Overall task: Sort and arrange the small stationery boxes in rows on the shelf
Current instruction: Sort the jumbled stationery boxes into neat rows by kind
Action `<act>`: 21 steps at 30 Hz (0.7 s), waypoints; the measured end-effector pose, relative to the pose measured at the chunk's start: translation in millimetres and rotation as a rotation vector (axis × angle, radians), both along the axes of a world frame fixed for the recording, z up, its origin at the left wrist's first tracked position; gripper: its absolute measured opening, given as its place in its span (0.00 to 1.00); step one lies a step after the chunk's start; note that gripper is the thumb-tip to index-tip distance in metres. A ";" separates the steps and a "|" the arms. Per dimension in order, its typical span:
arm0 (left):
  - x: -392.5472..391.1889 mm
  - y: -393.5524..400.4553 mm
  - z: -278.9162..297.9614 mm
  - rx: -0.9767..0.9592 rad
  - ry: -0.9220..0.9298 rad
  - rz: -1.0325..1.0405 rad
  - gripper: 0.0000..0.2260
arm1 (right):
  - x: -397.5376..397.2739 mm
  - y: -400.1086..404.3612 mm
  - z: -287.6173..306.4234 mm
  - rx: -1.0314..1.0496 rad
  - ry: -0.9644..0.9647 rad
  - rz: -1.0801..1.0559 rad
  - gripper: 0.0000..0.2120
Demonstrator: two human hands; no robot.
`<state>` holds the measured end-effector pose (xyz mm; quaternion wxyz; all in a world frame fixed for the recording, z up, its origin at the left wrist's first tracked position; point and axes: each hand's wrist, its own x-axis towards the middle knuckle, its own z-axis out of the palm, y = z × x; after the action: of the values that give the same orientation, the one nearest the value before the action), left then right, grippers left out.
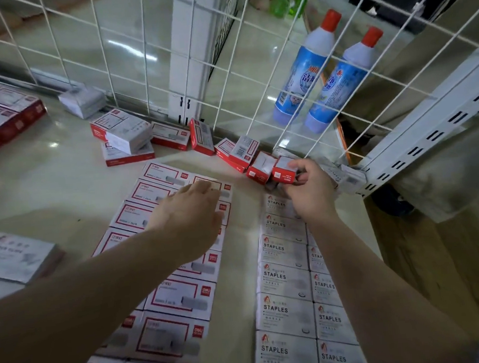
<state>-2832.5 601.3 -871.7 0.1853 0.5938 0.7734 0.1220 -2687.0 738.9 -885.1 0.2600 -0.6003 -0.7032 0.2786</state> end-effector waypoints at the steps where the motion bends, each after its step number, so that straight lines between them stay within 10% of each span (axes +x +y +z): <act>1: 0.6 -0.6 0.7 -0.004 0.000 -0.003 0.19 | -0.9 0.0 -0.1 -0.001 0.009 -0.004 0.19; 21: -1.2 -1.3 0.2 0.013 -0.024 -0.025 0.19 | -3.5 5.4 3.3 0.008 -0.082 0.032 0.17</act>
<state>-2833.8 600.0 -871.5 0.1924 0.6030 0.7629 0.1317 -2690.5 744.3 -881.8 0.2289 -0.5989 -0.7237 0.2552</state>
